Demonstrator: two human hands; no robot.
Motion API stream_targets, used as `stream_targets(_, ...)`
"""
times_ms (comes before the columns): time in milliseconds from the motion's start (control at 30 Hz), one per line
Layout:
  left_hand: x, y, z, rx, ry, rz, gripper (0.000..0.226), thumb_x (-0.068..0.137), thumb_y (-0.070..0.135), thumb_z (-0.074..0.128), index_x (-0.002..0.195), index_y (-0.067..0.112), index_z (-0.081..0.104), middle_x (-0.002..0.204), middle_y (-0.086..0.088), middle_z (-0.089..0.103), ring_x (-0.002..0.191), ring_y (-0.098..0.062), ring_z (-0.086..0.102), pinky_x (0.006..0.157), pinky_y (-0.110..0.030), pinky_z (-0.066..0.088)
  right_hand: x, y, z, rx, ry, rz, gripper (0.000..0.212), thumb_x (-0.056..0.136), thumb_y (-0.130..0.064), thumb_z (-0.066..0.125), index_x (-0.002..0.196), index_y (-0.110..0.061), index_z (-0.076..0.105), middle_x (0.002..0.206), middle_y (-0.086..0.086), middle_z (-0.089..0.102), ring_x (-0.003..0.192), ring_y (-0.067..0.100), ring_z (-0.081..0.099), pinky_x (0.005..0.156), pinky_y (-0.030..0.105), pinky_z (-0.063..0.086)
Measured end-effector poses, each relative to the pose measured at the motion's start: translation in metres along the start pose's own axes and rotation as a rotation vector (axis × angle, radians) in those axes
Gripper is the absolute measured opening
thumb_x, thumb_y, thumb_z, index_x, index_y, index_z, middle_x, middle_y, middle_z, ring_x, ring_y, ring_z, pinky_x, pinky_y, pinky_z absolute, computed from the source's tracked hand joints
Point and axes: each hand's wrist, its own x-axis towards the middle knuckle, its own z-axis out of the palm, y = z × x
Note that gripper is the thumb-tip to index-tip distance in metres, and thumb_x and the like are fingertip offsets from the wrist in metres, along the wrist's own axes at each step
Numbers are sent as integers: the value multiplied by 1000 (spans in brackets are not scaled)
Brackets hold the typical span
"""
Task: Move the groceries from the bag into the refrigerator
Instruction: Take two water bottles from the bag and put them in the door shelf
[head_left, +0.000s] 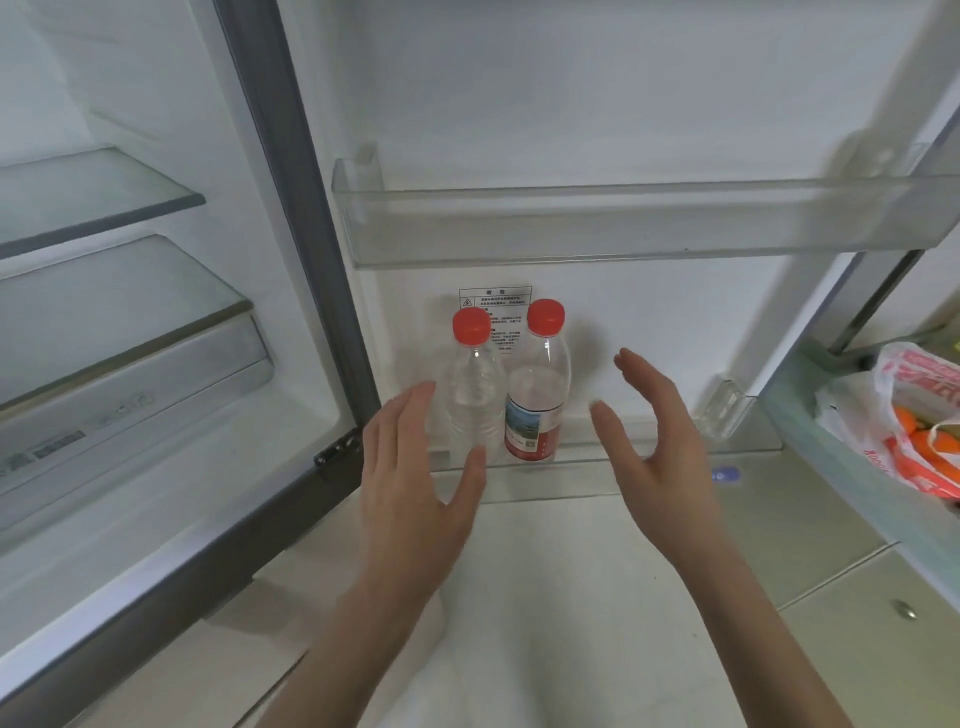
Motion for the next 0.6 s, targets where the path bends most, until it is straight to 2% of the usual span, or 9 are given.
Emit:
stream_targets(100,-19,2,6,117,48,221,57,96,40,63,143,11,52,143,-4,54,135,-21,47,117,-25,31,-21,11,-20,-16,16,37,55,98,-54,53,150,-44,40,151,-33,41,130,15,60,108,37,50)
stream_targets(200,-29,21,21,114,-4,319,50,95,35,62,138,8,59,139,-6,60,133,-23,51,121,-21,27,-39,19,-43,-149,83,-4,55,99,-47,54,151,-32,44,151,-20,48,140,6,47,117,36,39)
stream_targets(333,-37,62,53,56,-55,397,46,95,27,68,136,9,61,136,-6,63,130,-24,56,115,-35,42,-58,37,-85,-515,168,-147,53,101,-39,62,147,-15,52,145,-1,57,135,21,52,114,44,42)
stream_targets(400,-42,87,72,39,-109,415,45,96,28,66,136,9,62,136,-5,62,131,-24,55,113,-38,43,-69,49,-111,-676,191,-199,52,100,-38,64,143,-10,57,142,4,60,131,26,56,111,50,44)
stream_targets(600,-63,164,137,3,-282,480,44,99,35,60,137,13,61,137,-1,61,133,-22,53,109,-40,47,-98,88,-192,-942,182,-110,58,98,-48,60,143,-11,59,142,8,63,136,28,57,120,47,37)
